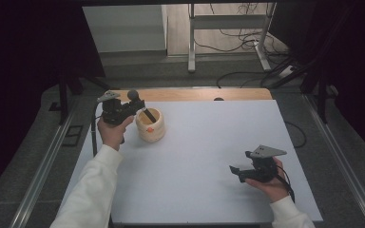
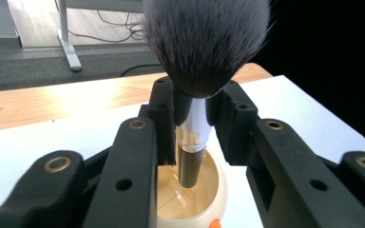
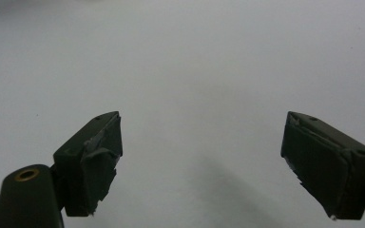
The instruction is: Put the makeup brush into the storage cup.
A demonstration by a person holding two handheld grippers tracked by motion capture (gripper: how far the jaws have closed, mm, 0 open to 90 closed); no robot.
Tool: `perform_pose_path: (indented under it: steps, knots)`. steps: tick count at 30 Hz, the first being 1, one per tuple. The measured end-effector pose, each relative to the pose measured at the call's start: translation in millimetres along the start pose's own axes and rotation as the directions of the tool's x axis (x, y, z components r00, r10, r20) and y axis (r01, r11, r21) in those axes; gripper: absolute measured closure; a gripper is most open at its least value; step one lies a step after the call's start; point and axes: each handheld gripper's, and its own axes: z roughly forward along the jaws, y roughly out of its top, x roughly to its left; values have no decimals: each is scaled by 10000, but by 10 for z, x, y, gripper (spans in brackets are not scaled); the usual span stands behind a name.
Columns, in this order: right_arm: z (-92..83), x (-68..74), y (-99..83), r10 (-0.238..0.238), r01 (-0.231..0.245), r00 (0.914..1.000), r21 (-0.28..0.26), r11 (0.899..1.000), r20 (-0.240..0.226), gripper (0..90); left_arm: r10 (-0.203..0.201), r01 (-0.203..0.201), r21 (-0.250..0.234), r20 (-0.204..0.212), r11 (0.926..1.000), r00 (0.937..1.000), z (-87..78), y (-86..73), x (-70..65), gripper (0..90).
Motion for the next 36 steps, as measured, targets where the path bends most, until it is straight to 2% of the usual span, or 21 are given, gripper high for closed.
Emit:
perform_pose_path:
  steps: [5,9,17,21,22,24,26,28,31,36]
  knots:
    - [1,-1,-1,8,-8,10000,4,10000,3,137,-35,35,135,9,9999,10000,54,-53,10,710]
    - [6,3,-2,-2,2,10000,22,10000,-4,138,45,-40,451,-107,9990,9999,116,-108,11,710]
    - [9,4,-4,-20,20,10000,42,10000,-17,137,51,-45,636,-86,9980,9999,175,-166,14,709]
    - [10,6,-3,-31,31,10000,44,10000,-21,137,-136,140,801,-52,9967,9999,215,-207,32,699]
    - [10,6,-3,-32,32,10000,44,10000,-18,137,-121,123,778,-39,9969,9999,223,-218,38,665]
    - [8,7,-3,-40,40,10000,39,10000,-21,138,-61,70,810,-112,9967,9999,231,-227,27,454]
    - [7,8,-2,-41,41,10000,33,10000,-10,137,-18,51,1106,-304,9939,9995,232,-228,4,263]
    - [5,9,-1,-32,32,10000,26,10000,-22,137,-63,94,1228,-255,9924,9997,222,-234,-1,170]
    - [5,11,0,-45,46,10000,28,10000,-17,137,38,-12,1265,-207,9920,9998,172,-240,-17,129]
    - [1,14,2,-49,49,10000,13,10000,6,137,311,-286,1304,-170,9910,9994,52,-218,-56,112]
